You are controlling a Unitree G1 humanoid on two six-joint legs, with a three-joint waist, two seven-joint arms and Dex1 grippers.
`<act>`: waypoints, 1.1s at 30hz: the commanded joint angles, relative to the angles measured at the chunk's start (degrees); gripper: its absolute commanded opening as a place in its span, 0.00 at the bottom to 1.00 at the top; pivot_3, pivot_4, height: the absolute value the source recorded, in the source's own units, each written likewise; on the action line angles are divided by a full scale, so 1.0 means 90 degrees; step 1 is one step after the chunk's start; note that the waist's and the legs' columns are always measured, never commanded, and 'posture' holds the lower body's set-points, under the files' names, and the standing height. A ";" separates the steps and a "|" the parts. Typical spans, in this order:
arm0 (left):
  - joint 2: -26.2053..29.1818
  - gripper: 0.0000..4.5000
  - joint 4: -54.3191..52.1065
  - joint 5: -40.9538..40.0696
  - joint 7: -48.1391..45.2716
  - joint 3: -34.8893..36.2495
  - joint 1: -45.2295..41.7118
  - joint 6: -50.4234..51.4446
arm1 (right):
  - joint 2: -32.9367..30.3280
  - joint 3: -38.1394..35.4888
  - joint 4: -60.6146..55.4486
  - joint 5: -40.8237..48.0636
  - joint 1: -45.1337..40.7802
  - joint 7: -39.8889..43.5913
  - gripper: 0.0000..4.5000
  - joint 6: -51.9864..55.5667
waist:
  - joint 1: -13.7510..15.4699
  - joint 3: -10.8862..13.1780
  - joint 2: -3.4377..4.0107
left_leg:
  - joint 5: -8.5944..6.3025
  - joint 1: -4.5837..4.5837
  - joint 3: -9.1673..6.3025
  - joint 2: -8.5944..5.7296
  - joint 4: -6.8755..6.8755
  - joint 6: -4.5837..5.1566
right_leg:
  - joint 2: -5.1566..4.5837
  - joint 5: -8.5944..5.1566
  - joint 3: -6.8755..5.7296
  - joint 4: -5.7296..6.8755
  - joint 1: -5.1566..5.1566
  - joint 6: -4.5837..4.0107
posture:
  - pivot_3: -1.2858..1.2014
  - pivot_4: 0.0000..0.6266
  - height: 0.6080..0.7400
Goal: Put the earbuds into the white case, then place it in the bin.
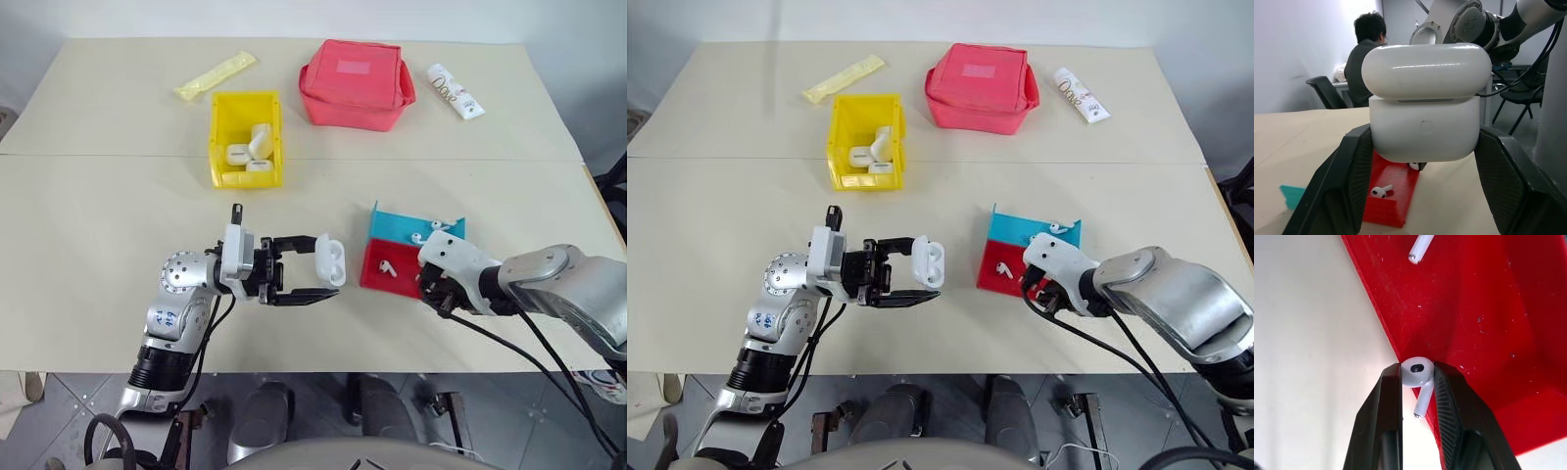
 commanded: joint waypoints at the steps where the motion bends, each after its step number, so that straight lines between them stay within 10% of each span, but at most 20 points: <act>1: -0.0065 0.61 0.0063 -0.0145 -0.0120 -0.0011 -0.0121 -0.0092 | 0.0198 -0.1076 -0.0493 0.0257 0.0207 0.0153 0.12 -0.0498 | 0.0010 0.0006 0.0010 | 0.0000 -0.0001 0.0000 0.0000 -0.0003 0.0000 | 0.0002 0.0000 -0.0001 -0.0001 0.0000 0.0000 | 0.52 0.24 1.00; 10: -0.0373 0.61 0.1152 -0.0182 -0.0842 -0.0046 -0.0683 -0.0239 | 0.1676 -0.3881 -0.1068 0.1946 0.1050 0.1100 0.12 -0.2654 | 0.0038 0.0008 0.0003 | 0.0001 0.0002 -0.0001 -0.0009 -0.0002 0.0011 | 0.0006 0.0006 -0.0005 -0.0009 0.0011 0.0009 | 0.52 0.24 1.00; 21: -0.0716 0.61 0.2299 -0.0182 -0.1574 0.0079 -0.1558 -0.0585 | 0.2688 -0.3200 -0.0726 0.2784 0.1097 0.0914 0.12 -0.3700 | -0.0002 0.0009 0.0007 | 0.0002 0.0003 -0.0002 -0.0008 -0.0003 0.0007 | 0.0006 0.0006 -0.0004 0.0004 0.0007 0.0008 | 0.52 0.24 1.00; 33: -0.0867 0.61 0.2100 -0.0514 -0.1902 0.0155 -0.1863 -0.0329 | 0.3185 -0.2035 0.0356 0.1427 0.1337 0.1407 0.12 -0.5426 | -0.0065 0.0009 0.0008 | 0.0003 0.0003 -0.0001 -0.0008 -0.0005 0.0007 | 0.0010 0.0007 -0.0005 0.0012 0.0007 0.0008 | 0.52 0.24 1.00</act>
